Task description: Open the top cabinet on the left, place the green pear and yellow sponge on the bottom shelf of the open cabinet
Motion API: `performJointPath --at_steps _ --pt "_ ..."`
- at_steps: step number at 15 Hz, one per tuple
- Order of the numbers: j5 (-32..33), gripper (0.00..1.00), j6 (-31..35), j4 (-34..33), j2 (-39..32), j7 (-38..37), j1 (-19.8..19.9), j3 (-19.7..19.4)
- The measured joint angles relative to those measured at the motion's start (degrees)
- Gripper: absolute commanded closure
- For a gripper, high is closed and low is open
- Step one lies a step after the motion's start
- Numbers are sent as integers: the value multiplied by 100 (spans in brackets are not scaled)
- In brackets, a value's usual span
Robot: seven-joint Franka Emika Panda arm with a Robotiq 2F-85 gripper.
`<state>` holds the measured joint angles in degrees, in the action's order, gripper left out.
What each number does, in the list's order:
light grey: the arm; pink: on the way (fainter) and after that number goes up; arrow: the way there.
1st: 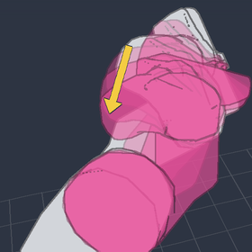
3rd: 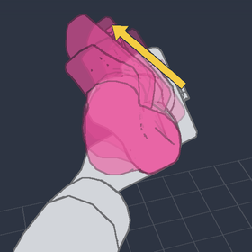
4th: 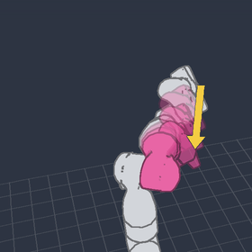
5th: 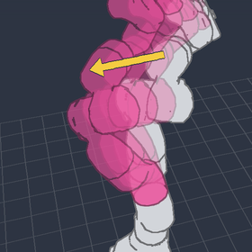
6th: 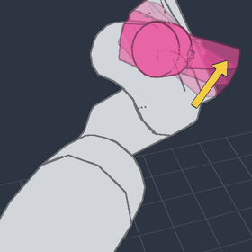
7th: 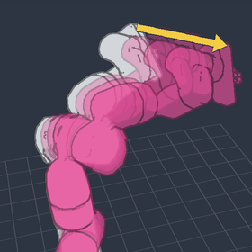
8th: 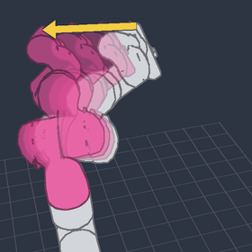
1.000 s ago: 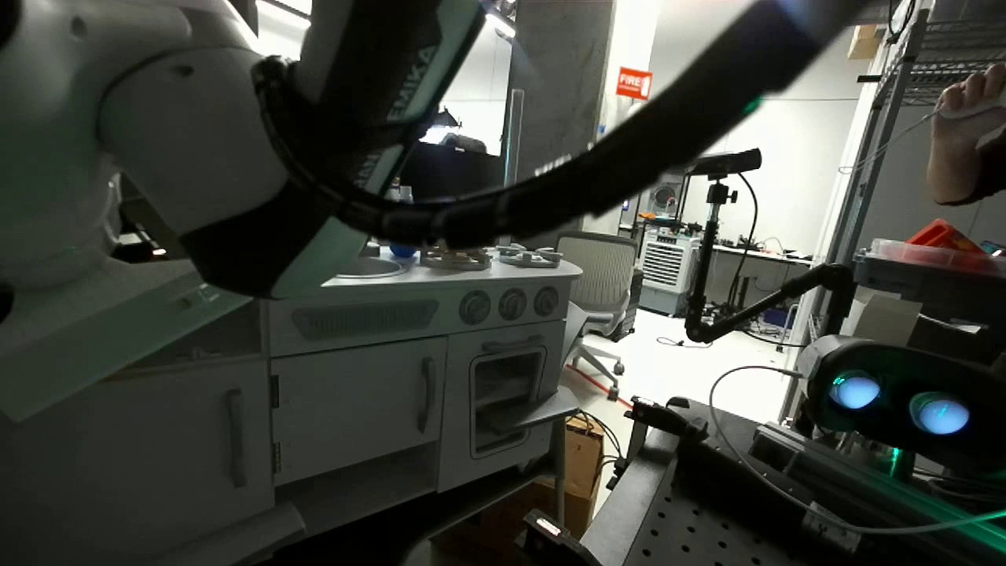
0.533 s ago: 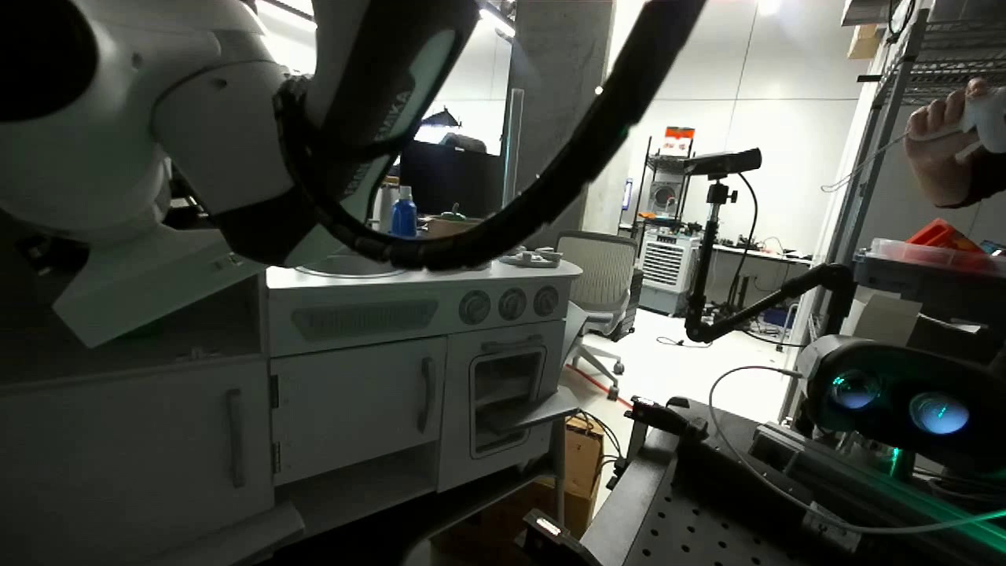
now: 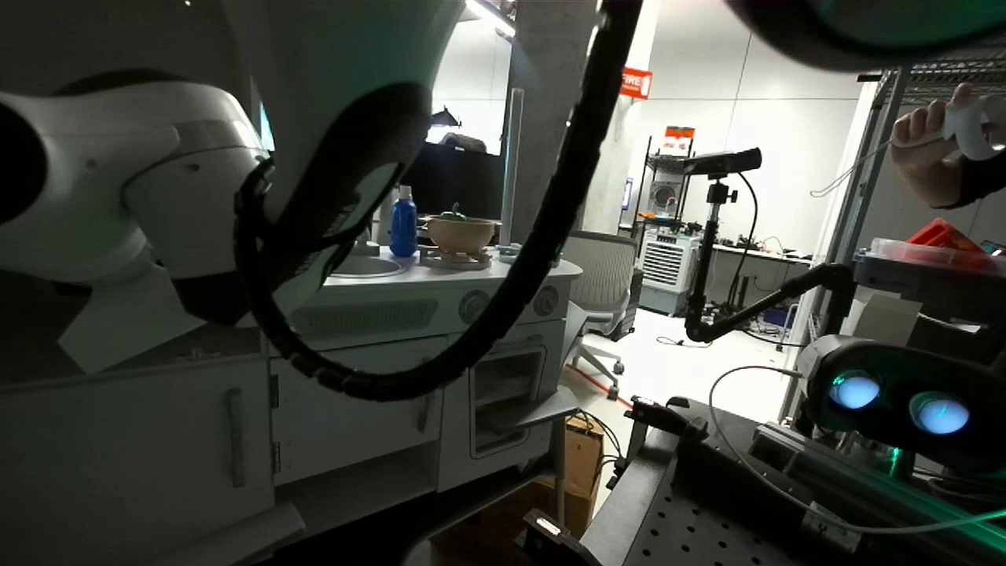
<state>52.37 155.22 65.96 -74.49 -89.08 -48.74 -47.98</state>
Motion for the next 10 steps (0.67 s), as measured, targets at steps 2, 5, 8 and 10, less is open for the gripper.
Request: performJointPath --at_steps 2,5,8,10 --pt "-111 55 -220 -411 -189 99 174 100" --pt "-197 34 -421 -865 -363 216 340 191" --pt "-213 12 -527 -1141 -425 261 406 255" --pt "-213 1 -540 -1259 -428 266 410 273"
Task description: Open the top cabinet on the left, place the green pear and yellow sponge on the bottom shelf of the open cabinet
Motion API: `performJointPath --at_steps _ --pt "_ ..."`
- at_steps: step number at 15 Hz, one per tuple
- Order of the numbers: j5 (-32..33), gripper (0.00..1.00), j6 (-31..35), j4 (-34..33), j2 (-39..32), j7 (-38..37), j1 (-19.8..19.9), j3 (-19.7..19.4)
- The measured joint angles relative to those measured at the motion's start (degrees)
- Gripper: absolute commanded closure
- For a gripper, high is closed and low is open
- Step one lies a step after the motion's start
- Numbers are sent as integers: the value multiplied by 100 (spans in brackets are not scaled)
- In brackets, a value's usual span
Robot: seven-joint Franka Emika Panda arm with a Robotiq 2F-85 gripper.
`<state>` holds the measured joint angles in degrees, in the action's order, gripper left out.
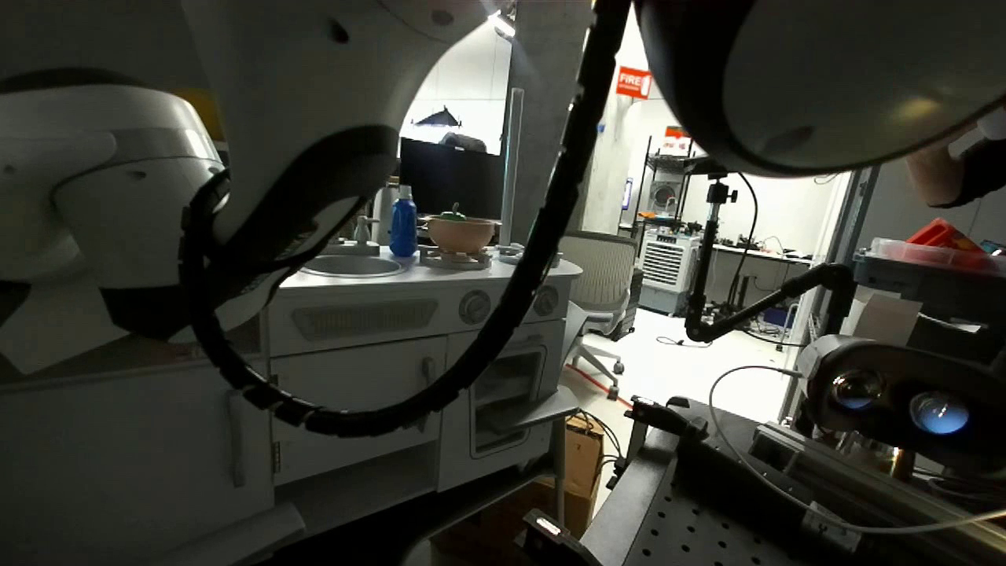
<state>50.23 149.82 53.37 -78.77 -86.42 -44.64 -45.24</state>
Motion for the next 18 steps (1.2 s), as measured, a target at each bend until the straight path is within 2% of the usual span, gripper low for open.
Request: performJointPath --at_steps 5,7,14,18 --pt "0 0 -19 -267 3 24 -11 75" --pt "-23 0 -19 -216 68 287 1 200" --pt "-372 0 3 1047 1334 2599 21 1415" --pt "-638 0 1 1850 2157 3557 107 1950"
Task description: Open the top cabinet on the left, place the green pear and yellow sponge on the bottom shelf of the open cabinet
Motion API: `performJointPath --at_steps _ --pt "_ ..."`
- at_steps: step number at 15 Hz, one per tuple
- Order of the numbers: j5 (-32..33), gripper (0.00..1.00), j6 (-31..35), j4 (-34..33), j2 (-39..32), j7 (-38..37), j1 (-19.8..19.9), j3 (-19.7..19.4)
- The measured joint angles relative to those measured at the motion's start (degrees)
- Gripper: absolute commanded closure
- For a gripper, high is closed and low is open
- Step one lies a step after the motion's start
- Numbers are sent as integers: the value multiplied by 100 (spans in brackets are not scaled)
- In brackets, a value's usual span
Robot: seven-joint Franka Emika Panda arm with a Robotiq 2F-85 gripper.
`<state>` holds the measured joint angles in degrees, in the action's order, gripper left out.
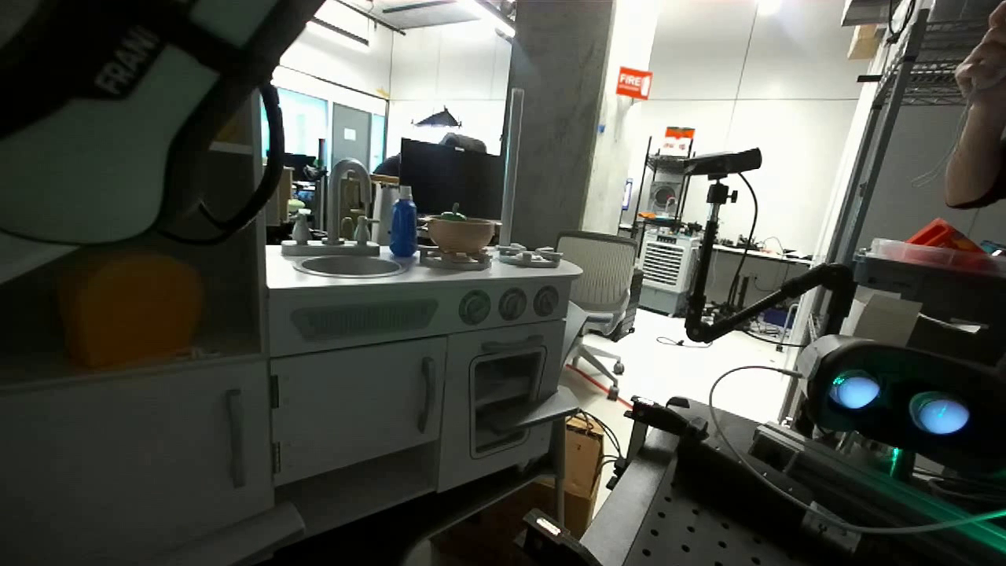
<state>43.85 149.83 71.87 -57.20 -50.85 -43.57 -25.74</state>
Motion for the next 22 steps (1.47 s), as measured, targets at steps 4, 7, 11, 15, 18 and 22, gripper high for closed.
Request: performJointPath --at_steps 4,7,11,15,18,22 --pt "-302 0 -28 877 834 1080 223 523" --pt "-616 0 -257 1664 1655 2101 500 1001" --pt "-1094 0 -696 2824 2937 3396 1189 1927" --pt "-2005 0 -1074 4114 4224 4679 2017 2825" --pt "-2903 0 -1276 5132 5178 5583 2479 3282" --pt "-4213 0 -1675 6360 6438 6434 2752 3427"
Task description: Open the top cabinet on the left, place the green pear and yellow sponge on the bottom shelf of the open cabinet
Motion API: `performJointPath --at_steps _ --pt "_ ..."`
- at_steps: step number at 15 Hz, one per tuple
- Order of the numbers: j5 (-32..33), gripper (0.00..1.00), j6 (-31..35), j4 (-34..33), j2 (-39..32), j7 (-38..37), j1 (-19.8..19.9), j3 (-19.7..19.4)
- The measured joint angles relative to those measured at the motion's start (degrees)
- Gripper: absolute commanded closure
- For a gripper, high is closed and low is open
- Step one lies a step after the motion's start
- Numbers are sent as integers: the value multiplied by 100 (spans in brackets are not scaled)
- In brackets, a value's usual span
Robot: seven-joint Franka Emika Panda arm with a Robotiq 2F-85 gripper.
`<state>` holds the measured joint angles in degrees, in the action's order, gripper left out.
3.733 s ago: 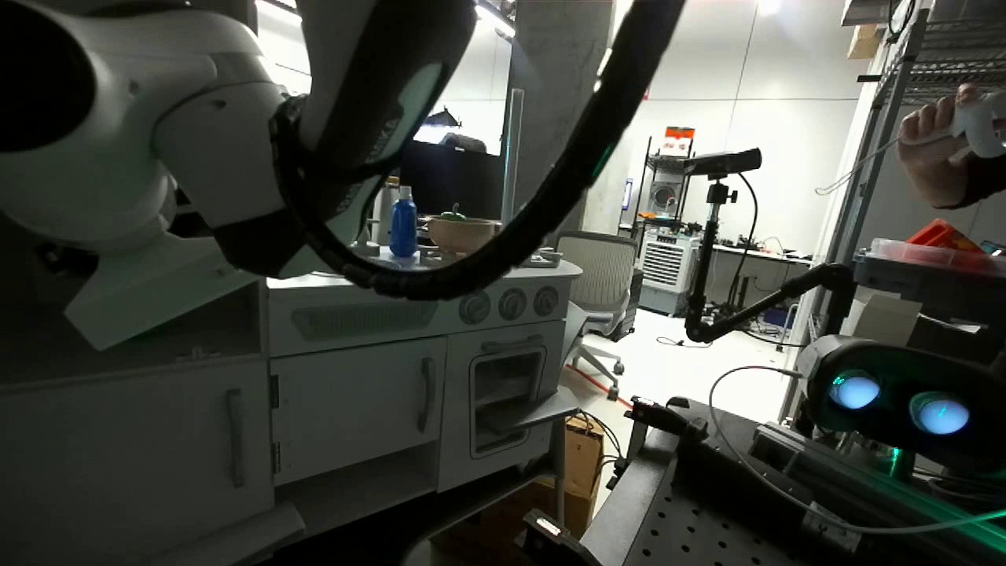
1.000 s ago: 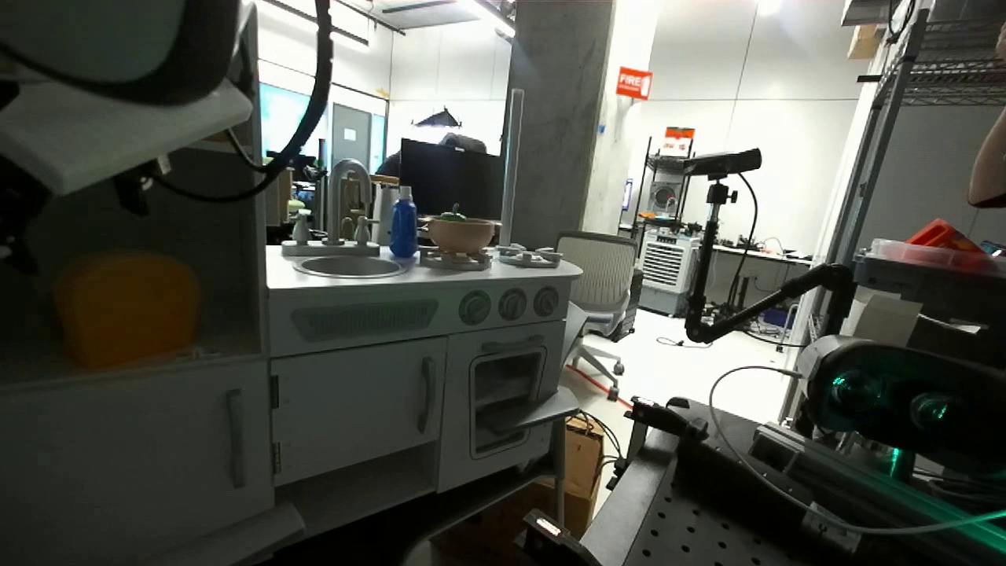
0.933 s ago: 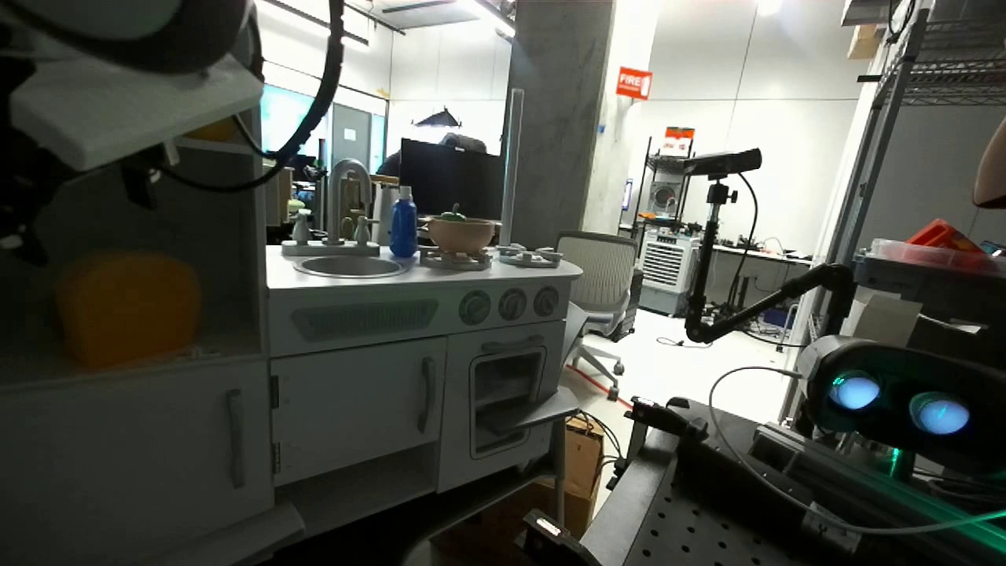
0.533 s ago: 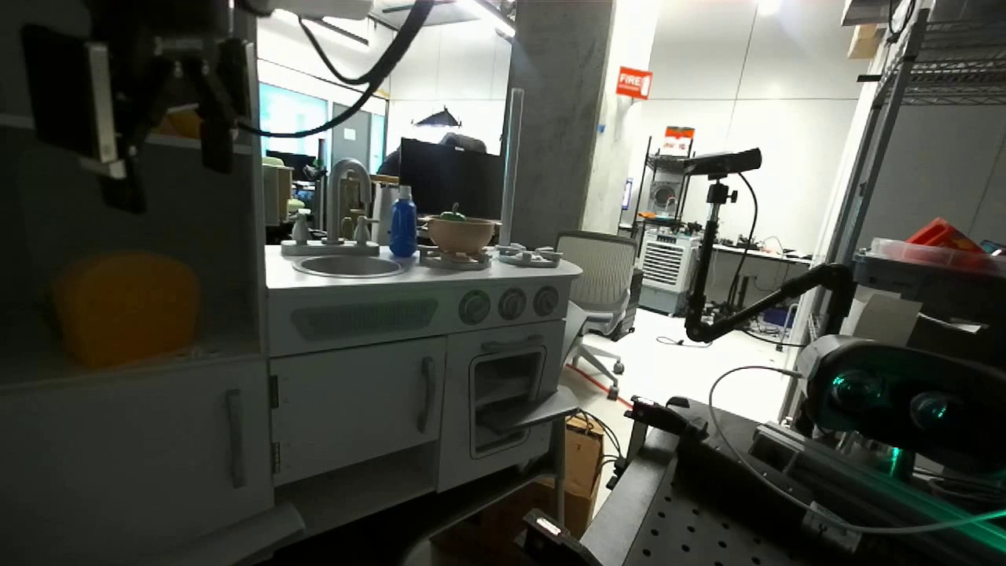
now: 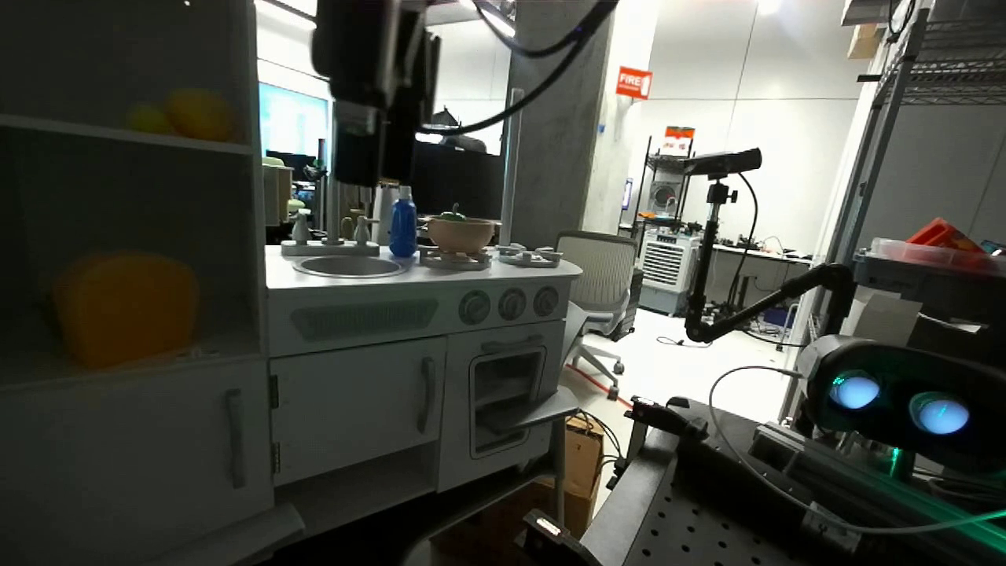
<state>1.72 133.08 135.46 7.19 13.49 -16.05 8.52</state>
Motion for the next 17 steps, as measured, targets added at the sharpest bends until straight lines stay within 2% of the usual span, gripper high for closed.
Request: performJointPath --at_steps 4,7,10,13,17 --pt "-715 0 -905 767 1363 18 148 -178" --pt "-820 0 -1843 986 2400 -233 254 -354" --pt "-821 0 -2600 1045 3187 -744 298 -367" --pt "-821 0 -2946 1136 3679 -1331 299 -241" --pt "-820 0 -2988 1365 4022 -1804 371 -75"
